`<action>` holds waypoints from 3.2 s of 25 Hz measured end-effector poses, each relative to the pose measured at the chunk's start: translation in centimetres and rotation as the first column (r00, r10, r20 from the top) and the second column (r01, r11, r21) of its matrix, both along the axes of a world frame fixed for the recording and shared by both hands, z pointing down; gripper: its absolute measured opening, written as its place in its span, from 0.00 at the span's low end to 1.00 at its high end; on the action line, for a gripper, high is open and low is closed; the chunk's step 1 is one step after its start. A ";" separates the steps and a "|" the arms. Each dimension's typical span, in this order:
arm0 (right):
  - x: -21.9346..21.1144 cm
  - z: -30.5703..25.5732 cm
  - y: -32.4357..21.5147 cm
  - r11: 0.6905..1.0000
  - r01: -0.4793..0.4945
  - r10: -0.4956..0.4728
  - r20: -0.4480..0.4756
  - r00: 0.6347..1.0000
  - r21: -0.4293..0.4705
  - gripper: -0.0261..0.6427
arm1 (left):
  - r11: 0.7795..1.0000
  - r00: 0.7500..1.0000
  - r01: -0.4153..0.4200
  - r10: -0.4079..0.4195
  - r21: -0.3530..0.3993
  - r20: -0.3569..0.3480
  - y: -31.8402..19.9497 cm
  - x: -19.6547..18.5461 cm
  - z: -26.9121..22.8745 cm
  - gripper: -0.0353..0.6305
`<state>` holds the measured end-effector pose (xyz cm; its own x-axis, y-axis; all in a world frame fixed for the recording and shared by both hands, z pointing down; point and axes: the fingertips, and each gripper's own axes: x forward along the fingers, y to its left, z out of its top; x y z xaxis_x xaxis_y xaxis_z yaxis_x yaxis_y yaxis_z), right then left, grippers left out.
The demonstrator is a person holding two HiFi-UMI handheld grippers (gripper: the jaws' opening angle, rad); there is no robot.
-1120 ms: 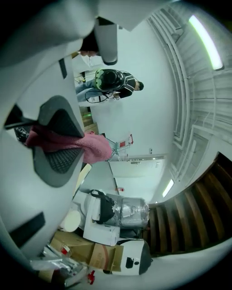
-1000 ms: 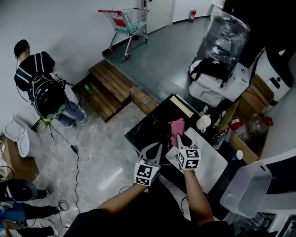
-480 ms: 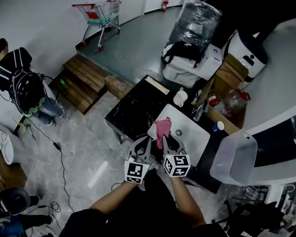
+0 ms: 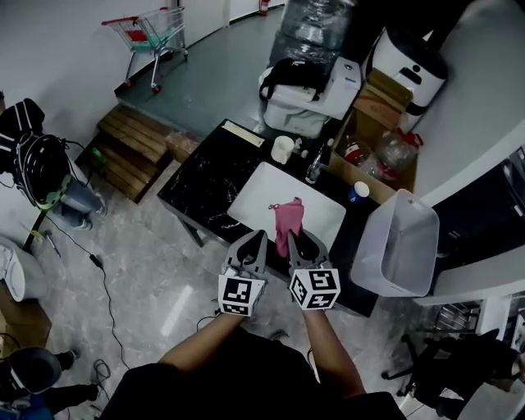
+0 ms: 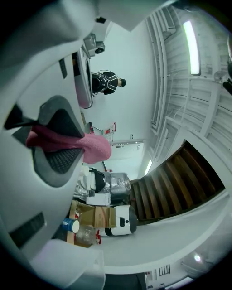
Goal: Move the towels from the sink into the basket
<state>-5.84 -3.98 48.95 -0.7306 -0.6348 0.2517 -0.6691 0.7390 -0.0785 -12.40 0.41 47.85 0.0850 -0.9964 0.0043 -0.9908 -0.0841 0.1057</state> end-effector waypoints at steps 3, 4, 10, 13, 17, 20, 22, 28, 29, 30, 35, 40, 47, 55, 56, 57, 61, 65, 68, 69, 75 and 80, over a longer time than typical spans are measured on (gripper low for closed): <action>5.3 -1.2 1.2 0.999 -0.028 0.027 0.013 1.000 0.020 0.16 | 0.999 0.999 -0.030 0.029 0.026 0.034 1.0 5.7 -1.3 0.07; 7.1 -1.5 1.3 0.999 -0.039 0.038 0.021 0.999 0.024 0.16 | 0.998 0.997 -0.047 0.045 0.037 0.059 1.1 7.9 -1.6 0.07; 18.1 -3.2 0.8 0.993 -0.102 0.099 0.054 0.994 0.053 0.16 | 0.998 0.998 -0.063 0.064 -0.020 0.016 -0.4 18.7 -1.2 0.07; 23.3 -4.1 0.4 0.988 -0.144 0.140 0.070 0.988 0.059 0.16 | 0.994 0.994 -0.110 0.110 -0.013 0.028 -1.1 23.0 -2.1 0.07; 29.2 -4.7 0.0 0.972 -0.227 0.220 0.096 0.971 0.064 0.16 | 0.983 0.982 -0.181 0.181 -0.001 0.051 -1.8 28.3 -3.0 0.07; 32.7 -4.9 -0.8 0.953 -0.297 0.289 0.109 0.951 0.064 0.16 | 0.975 0.974 -0.220 0.220 -0.007 0.062 -2.5 31.2 -3.2 0.07; 34.7 -4.8 -1.5 0.942 -0.332 0.325 0.115 0.939 0.054 0.16 | 0.967 0.965 -0.253 0.254 -0.010 0.068 -3.0 32.9 -3.4 0.07; 39.7 -5.0 -5.1 0.889 -0.454 0.445 0.112 0.888 0.064 0.16 | 0.946 0.945 -0.324 0.324 -0.015 0.045 -6.5 35.6 -3.6 0.07; 40.3 -5.0 -5.8 0.881 -0.469 0.461 0.109 0.881 0.061 0.16 | 0.940 0.939 -0.340 0.341 -0.017 0.046 -7.5 36.0 -3.5 0.07; 40.8 -4.9 -6.5 0.874 -0.483 0.476 0.105 0.873 0.053 0.16 | 0.934 0.933 -0.357 0.358 -0.020 0.045 -8.5 36.4 -3.4 0.07; 42.8 -4.0 -9.7 0.843 -0.538 0.536 0.065 0.842 0.015 0.16 | 0.907 0.907 -0.420 0.420 -0.007 0.031 -12.5 38.2 -4.1 0.07; 43.5 -3.2 -13.5 0.826 -0.564 0.564 -0.001 0.826 0.006 0.16 | 0.894 0.894 -0.448 0.448 0.001 0.003 -16.6 38.2 -4.5 0.07; 44.3 0.0 -18.5 0.797 -0.602 0.598 -0.075 0.798 -0.043 0.16 | 0.860 0.857 -0.511 0.511 0.018 -0.069 -21.2 38.4 -4.7 0.07; 45.7 2.8 -22.6 0.789 -0.605 0.587 -0.160 0.794 -0.109 0.16 | 0.843 0.841 -0.538 0.537 0.011 -0.059 -24.6 41.5 -4.6 0.07; 45.9 3.2 -23.2 0.788 -0.605 0.585 -0.169 0.793 -0.112 0.16 | 0.844 0.843 -0.536 0.536 0.010 -0.056 -25.0 41.8 -4.5 0.07; 46.0 3.6 -23.7 0.788 -0.605 0.583 -0.179 0.793 -0.117 0.16 | 0.846 0.845 -0.533 0.532 0.007 -0.055 -25.4 42.0 -4.5 0.07; 46.3 5.8 -25.2 0.797 -0.585 0.548 -0.228 0.805 -0.150 0.16 | 0.847 0.847 -0.531 0.531 -0.005 -0.030 -26.6 43.3 -4.2 0.07; 46.1 8.2 -26.7 0.801 -0.567 0.512 -0.270 0.815 -0.192 0.16 | 0.856 0.856 -0.517 0.517 -0.010 -0.009 -28.1 44.1 -4.5 0.07; 46.3 10.4 -27.6 0.793 -0.564 0.490 -0.308 0.816 -0.231 0.16 | 0.872 0.872 -0.489 0.489 -0.017 -0.019 -29.2 44.1 -4.3 0.07; 46.4 11.2 -27.9 0.790 -0.562 0.481 -0.321 0.816 -0.245 0.16 | 0.877 0.877 -0.480 0.480 -0.019 -0.021 -29.5 44.0 -4.2 0.07; 46.1 14.4 -29.6 0.778 -0.547 0.435 -0.363 0.824 -0.310 0.16 | 0.902 0.902 -0.430 0.429 -0.038 -0.045 -31.5 43.0 -3.9 0.07; 46.7 18.3 -29.7 0.760 -0.543 0.377 -0.439 0.816 -0.357 0.16 | 0.897 0.899 -0.438 0.437 -0.055 -0.038 -31.8 43.3 -3.6 0.07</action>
